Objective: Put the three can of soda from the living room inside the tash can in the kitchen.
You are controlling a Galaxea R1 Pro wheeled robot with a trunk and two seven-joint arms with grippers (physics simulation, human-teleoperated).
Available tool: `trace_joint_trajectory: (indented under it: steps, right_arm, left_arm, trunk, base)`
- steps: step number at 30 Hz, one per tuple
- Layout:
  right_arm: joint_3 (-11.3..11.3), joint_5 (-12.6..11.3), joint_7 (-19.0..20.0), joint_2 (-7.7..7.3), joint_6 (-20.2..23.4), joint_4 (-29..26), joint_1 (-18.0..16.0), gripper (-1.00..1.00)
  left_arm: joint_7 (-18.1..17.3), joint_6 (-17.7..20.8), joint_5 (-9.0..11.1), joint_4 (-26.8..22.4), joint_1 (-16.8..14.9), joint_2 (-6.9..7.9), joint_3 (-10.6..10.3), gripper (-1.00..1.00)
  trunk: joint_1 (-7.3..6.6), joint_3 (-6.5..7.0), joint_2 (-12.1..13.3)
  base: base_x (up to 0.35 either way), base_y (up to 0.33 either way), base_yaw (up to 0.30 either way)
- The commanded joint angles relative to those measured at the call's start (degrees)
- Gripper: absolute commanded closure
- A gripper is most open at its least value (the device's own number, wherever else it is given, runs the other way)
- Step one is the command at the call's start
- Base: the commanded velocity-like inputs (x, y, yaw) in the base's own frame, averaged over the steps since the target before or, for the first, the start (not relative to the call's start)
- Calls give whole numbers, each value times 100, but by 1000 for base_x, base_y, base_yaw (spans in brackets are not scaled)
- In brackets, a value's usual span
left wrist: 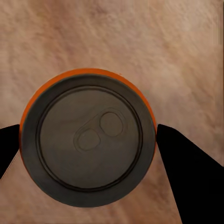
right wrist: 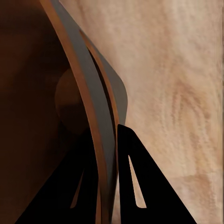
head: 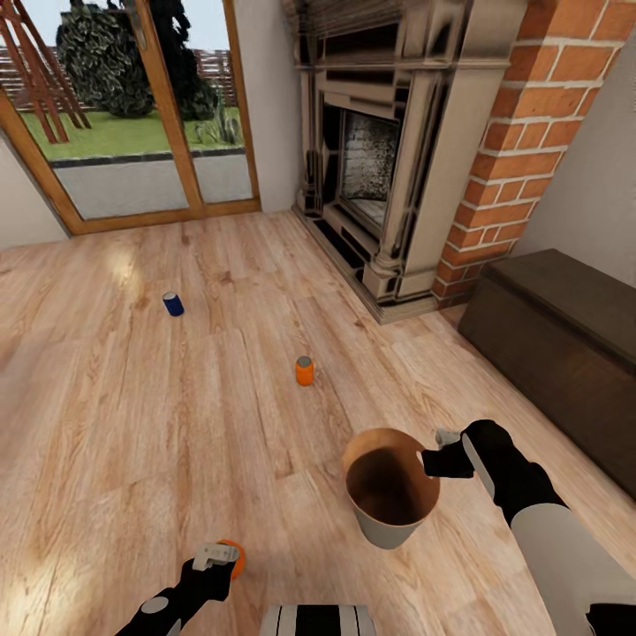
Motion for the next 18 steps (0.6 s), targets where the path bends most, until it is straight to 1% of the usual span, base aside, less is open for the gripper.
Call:
trace_joint_trajectory:
  steps: [1,8,14,18]
  right_arm:
    - [-3,-136,35,1,17,1,0,100]
    - [-3,-136,35,1,17,2,0,100]
    - [8,-142,56,7,17,-1,10,100]
    - [11,-144,91,29,17,-310,29,100]
  left_arm:
    - [-6,-1,-8,1,0,0,0,100]
    - [-7,-2,-8,-4,0,0,0,100]
    - [-17,-1,-8,-7,0,0,0,100]
    - [-22,0,-8,-7,0,0,0,100]
  trunk:
    - [-3,23,2]
    - [-21,178,11]
    - [-152,286,252]
    - [-240,358,412]
  base:
    - [0,0,0]
    - [0,0,0]
    - [0,0,0]
    - [0,0,0]
